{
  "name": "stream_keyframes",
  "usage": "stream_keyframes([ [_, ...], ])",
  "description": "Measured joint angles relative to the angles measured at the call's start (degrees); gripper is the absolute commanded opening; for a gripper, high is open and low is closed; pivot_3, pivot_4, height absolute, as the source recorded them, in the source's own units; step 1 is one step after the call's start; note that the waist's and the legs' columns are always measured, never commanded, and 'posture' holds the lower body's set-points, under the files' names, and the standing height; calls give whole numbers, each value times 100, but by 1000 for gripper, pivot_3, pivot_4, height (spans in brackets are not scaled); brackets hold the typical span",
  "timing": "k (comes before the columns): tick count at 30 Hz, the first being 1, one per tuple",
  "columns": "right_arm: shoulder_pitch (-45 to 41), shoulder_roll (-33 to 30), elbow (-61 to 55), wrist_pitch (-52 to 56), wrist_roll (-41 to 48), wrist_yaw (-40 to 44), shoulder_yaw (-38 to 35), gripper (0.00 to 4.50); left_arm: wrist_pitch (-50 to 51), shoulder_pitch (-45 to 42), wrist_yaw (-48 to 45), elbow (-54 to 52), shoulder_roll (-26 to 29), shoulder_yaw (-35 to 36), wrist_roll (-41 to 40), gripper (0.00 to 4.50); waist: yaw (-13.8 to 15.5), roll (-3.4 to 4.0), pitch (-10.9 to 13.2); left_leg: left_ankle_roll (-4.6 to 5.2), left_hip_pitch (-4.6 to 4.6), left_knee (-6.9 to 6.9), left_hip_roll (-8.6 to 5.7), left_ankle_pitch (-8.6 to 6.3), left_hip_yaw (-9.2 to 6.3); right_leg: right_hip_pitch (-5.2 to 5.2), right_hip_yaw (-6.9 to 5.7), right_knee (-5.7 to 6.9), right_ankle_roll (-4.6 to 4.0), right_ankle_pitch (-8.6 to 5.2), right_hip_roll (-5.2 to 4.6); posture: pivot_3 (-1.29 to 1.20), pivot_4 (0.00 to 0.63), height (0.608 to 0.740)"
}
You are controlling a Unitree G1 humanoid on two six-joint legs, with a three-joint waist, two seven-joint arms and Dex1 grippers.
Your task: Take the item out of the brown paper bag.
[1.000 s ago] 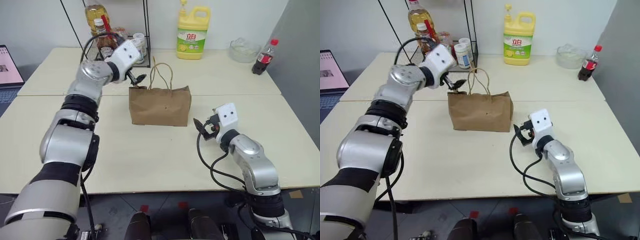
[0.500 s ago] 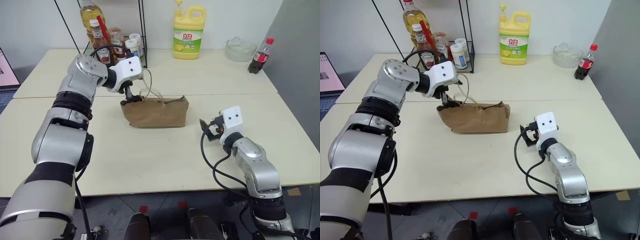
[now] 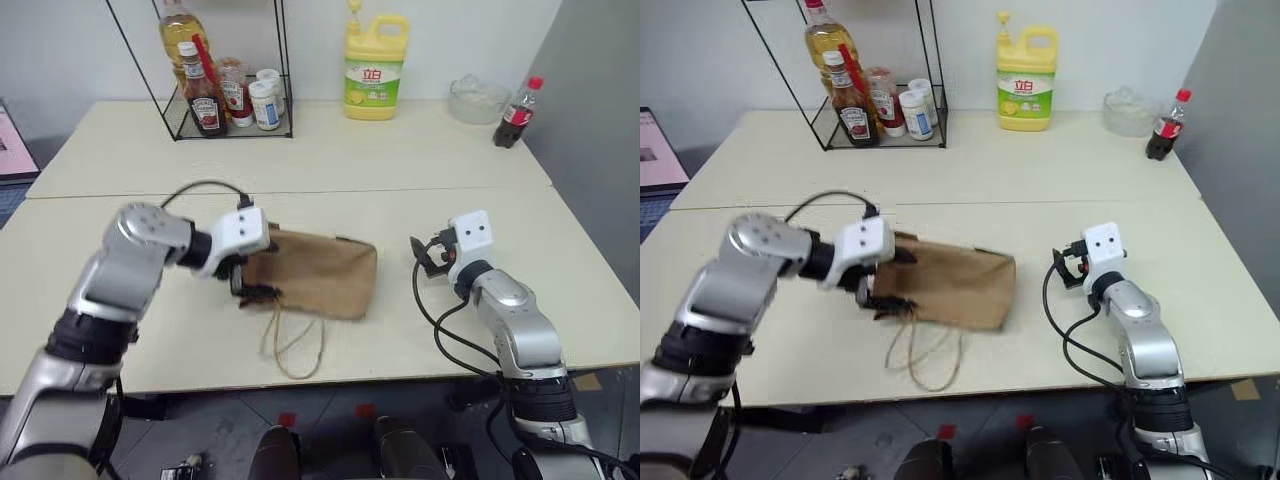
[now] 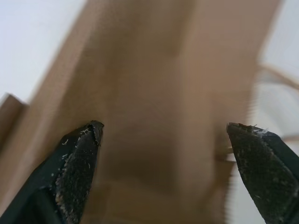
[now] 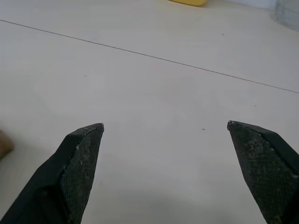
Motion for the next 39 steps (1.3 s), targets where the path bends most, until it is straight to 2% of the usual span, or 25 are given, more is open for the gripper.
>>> stream_keyframes([
  [4,3,4,12,-16,15,-4,-7,4453,481,450,348,-667,19,1,-204,4500,45,0,0,3,4,0,0,2,2,-1,2,6,1,-1,0,0,150,740],
  [9,109,3,10,-16,34,-2,-11,4453,247,474,506,-586,252,0,-252,4500,61,0,0,3,6,-2,-1,1,2,-3,3,6,-1,-2,1,0,150,740],
  [15,188,-145,-168,-8,240,369,22,4453,-1432,136,107,55,324,163,-530,4500,79,0,0,3,5,-3,-1,1,7,-7,4,5,-2,-3,1,0,150,740],
  [19,350,-843,-534,24,677,1325,99,4453,-2661,-111,-510,450,577,305,-716,4500,83,0,0,4,5,-5,-1,1,8,-5,4,1,-4,-4,0,0,150,740],
  [26,600,-2123,-992,-64,1245,3061,372,4453,-4529,-164,-1162,988,454,104,-718,4500,88,0,1,5,4,-2,-1,0,9,-4,6,0,-3,-5,0,0,150,740],
  [30,765,-2697,-1306,-206,1487,3913,551,4453,-5438,87,-1332,1070,330,-150,-674,4500,90,-1,1,6,8,-2,1,0,9,-3,7,0,-2,-5,1,0,150,740],
  [35,799,-2991,-1436,-371,1412,4343,1000,4453,-6282,178,-1270,1275,45,-467,-423,4500,91,-3,1,6,10,2,0,0,9,2,8,0,-2,-5,1,0,150,740],
  [39,812,-2977,-1515,-500,1314,4399,1256,4453,-6770,235,-1106,1515,-140,-652,-186,4500,93,-4,2,6,11,3,-1,0,8,4,8,0,-2,-5,1,0,150,740],
])
